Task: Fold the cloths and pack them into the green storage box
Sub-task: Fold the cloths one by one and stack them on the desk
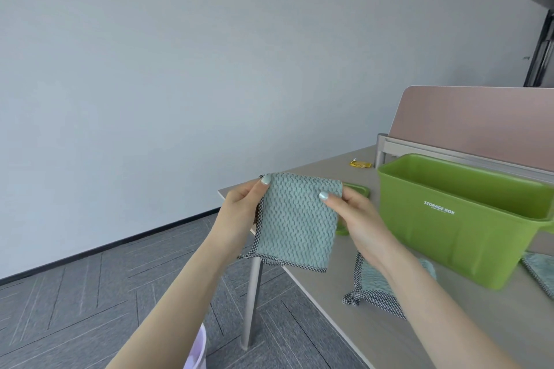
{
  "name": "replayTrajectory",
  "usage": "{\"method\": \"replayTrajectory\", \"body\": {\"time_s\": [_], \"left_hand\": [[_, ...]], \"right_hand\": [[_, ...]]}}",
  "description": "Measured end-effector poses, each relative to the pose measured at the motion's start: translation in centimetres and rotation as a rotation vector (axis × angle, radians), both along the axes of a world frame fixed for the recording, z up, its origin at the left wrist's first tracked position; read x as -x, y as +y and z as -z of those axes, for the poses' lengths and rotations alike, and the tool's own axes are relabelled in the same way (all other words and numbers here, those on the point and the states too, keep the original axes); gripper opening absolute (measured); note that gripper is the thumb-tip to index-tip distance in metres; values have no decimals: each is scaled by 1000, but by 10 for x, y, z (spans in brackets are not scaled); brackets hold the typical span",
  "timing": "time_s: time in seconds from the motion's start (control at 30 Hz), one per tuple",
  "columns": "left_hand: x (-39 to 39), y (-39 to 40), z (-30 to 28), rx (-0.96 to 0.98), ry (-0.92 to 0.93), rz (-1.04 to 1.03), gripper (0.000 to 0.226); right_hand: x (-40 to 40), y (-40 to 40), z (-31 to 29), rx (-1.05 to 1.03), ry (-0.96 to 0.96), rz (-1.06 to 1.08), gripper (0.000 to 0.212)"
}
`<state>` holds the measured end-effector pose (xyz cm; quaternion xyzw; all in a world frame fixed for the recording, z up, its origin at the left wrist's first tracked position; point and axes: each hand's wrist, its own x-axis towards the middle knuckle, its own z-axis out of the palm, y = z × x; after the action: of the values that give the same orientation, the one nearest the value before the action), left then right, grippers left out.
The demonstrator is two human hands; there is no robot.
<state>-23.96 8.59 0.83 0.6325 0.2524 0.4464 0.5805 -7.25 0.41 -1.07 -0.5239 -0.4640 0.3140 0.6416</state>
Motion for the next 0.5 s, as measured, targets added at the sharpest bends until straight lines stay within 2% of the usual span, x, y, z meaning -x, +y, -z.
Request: {"method": "replayTrajectory", "body": {"time_s": [0.1,0.27,0.37,0.43,0.5], "left_hand": [[-1,4,3,34,9,20,34],[0,8,7,-29,74,35,31],[0,8,7,47,53,56,34],[-2,9,8,136,0,56,33],[-3,9,11,214,-29,51,32]], "right_hand": [[-1,-1,3,22,22,37,19],[0,3,5,77,155,151,27],[3,1,5,78,151,31,36],[6,-2,5,68,109,-14,30],[8,-2,5,49,122,29,25]]}}
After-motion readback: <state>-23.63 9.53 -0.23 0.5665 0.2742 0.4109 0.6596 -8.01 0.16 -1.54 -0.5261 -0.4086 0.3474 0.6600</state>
